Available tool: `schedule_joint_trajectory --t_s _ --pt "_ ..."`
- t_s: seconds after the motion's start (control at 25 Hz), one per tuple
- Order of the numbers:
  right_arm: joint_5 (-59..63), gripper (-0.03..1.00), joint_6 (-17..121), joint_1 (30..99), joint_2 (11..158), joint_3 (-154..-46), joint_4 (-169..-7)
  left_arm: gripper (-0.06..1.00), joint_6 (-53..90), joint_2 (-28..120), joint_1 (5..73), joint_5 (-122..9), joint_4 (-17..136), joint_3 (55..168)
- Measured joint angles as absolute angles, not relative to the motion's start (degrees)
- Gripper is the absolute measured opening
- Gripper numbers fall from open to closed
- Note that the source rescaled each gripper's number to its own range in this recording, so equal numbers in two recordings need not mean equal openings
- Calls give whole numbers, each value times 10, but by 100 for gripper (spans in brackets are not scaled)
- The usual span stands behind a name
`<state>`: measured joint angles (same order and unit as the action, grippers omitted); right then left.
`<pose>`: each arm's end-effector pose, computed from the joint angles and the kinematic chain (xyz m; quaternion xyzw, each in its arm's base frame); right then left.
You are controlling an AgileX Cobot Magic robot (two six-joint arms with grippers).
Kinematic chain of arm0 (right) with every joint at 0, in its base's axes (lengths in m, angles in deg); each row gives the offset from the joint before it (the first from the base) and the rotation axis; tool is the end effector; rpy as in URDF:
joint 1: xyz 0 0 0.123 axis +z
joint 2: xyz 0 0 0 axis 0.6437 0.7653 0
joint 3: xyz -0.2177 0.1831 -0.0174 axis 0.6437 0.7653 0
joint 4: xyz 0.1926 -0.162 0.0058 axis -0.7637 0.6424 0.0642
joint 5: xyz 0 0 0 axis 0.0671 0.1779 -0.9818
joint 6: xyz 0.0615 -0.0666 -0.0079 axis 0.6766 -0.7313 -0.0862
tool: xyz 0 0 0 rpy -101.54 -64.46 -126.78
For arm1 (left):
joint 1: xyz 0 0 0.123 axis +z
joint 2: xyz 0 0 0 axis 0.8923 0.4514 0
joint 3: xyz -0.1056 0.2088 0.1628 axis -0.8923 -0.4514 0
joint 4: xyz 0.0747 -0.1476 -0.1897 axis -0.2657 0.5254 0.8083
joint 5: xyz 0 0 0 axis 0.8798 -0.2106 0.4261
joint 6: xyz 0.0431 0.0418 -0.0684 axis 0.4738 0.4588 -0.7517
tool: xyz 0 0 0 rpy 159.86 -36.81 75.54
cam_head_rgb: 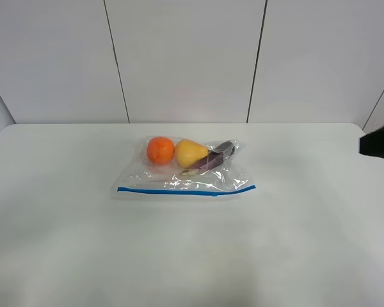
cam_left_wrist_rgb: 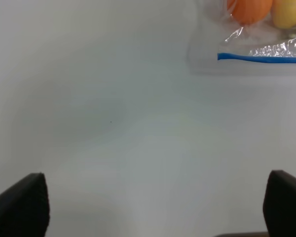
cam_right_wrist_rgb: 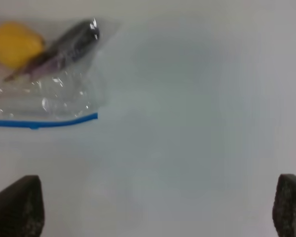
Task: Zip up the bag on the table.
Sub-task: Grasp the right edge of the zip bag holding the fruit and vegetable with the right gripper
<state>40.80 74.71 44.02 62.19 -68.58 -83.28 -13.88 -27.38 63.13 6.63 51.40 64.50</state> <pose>0.1646 0.0157 0.3356 -0.0212 0.9243 0.0427 0.3786 -0.0192 -0.0073 0.2874 0.0185 0.8614 -0.0363 0.5063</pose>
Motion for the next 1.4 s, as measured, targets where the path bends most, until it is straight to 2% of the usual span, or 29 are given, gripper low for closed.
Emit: schedule_joint_trajectory --t_s 0.2,0.4,0.64,0.92,1.4 --pt "401 100 724 440 838 -776 -887 100 -139 -274 631 66 514 645" --pt "428 100 624 440 997 -856 -1003 100 -139 -274 631 66 514 645" --pt "487 98 504 410 1144 -886 -1176 100 -139 -274 631 66 514 645" --pt "543 98 372 356 1233 -888 -1342 100 -139 -274 631 66 514 645" --pt "528 98 306 355 1305 -888 -1389 100 -139 -274 631 66 514 645"
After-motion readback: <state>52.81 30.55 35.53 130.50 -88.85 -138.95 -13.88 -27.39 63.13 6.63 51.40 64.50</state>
